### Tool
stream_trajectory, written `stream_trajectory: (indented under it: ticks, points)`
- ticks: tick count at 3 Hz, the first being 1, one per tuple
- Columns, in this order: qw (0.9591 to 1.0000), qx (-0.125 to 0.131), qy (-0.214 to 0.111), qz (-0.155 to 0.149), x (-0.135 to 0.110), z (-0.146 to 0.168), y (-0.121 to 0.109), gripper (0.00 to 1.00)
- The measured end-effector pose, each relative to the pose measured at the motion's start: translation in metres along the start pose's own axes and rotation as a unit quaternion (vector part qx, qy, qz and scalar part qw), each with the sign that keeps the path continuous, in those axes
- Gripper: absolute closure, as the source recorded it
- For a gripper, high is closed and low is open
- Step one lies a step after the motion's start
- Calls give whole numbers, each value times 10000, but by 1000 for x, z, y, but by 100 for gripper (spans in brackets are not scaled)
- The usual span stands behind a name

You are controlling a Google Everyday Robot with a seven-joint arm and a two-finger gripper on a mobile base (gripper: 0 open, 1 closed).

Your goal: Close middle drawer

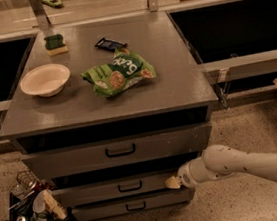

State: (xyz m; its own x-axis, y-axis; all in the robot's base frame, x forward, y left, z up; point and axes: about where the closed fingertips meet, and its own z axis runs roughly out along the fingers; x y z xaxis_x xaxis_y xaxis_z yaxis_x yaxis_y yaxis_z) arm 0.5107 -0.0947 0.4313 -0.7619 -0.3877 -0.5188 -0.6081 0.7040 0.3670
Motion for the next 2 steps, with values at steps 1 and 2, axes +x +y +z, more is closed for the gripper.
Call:
stream_trajectory:
  ticks: [1,2]
  points:
    - [10000,0,-2,1,0,0,0,100]
    - [9999,6,-160,33,-12,8,-4,100]
